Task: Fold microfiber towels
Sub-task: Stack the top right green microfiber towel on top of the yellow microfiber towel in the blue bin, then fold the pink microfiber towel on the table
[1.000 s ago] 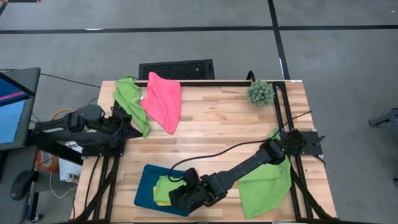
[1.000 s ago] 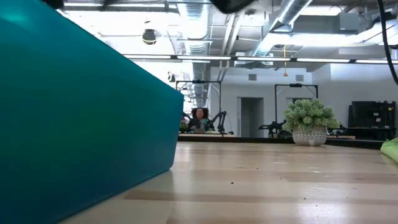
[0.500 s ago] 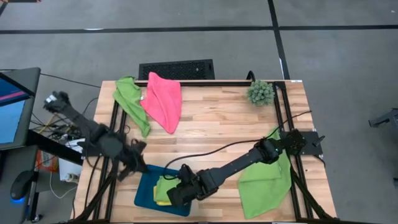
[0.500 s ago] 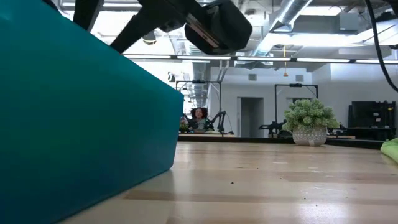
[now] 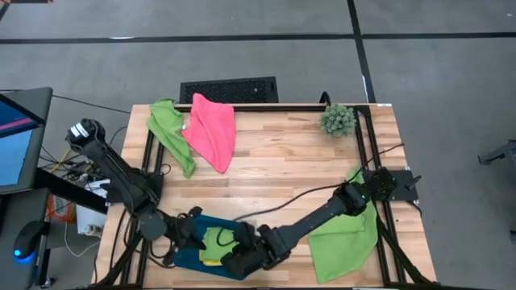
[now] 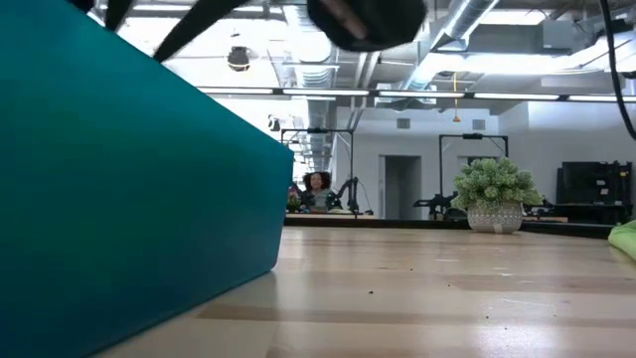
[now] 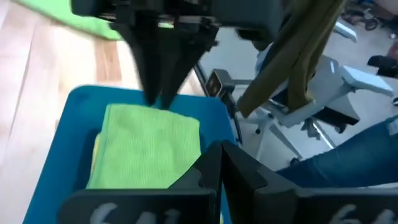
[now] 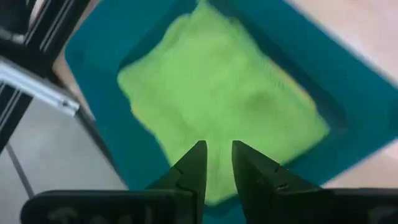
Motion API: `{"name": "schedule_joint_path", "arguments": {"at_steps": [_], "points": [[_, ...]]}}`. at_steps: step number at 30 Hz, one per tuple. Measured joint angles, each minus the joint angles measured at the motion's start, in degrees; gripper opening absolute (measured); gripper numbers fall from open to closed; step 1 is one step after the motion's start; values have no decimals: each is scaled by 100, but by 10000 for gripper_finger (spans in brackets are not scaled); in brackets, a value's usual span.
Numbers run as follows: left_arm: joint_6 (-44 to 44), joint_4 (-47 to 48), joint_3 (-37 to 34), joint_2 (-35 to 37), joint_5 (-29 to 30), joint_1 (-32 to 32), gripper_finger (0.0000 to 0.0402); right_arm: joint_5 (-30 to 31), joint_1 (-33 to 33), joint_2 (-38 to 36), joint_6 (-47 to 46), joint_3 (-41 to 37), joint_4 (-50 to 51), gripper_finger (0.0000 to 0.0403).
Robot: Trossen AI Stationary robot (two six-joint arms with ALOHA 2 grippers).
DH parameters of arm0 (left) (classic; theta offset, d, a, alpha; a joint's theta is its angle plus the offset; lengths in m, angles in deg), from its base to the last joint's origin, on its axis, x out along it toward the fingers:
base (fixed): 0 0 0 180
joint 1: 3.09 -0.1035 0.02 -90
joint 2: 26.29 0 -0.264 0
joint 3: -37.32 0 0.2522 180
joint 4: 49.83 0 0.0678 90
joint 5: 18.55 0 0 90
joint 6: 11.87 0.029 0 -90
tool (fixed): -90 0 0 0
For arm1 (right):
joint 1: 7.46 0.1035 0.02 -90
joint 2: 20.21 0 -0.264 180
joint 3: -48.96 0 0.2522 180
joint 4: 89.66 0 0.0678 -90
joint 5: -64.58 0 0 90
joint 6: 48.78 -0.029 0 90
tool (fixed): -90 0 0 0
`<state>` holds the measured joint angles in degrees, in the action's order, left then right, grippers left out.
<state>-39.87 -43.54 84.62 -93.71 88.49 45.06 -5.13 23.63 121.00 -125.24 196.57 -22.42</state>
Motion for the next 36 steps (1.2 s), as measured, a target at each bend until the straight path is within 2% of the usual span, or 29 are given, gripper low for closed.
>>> {"name": "schedule_joint_path", "arguments": {"at_steps": [5, 9, 19, 25, 28, 33, 36], "points": [[57, -201, -2, -956, -189, -40, 0, -8, 85, 4, 0, -9, 27, 100], [-493, -385, -4, -1669, -86, -33, 0, -22, 52, 182, 7, -12, -3, 100], [-1876, -268, 10, -2476, -153, 6, 0, -110, -111, 453, 215, -10, 19, 100], [-2124, -15, 70, -2115, -282, -39, 0, -80, -161, 436, 448, -1, 122, 100], [-2133, 428, 227, -1658, -153, -64, 0, -5, -161, 384, 446, 117, 287, 100], [-2151, 1313, 335, -783, 378, -68, 0, 43, -106, 62, 199, 85, 400, 100], [-2435, 1705, 346, -240, 377, -65, 0, -52, -58, 42, 39, 67, 528, 100]]}}
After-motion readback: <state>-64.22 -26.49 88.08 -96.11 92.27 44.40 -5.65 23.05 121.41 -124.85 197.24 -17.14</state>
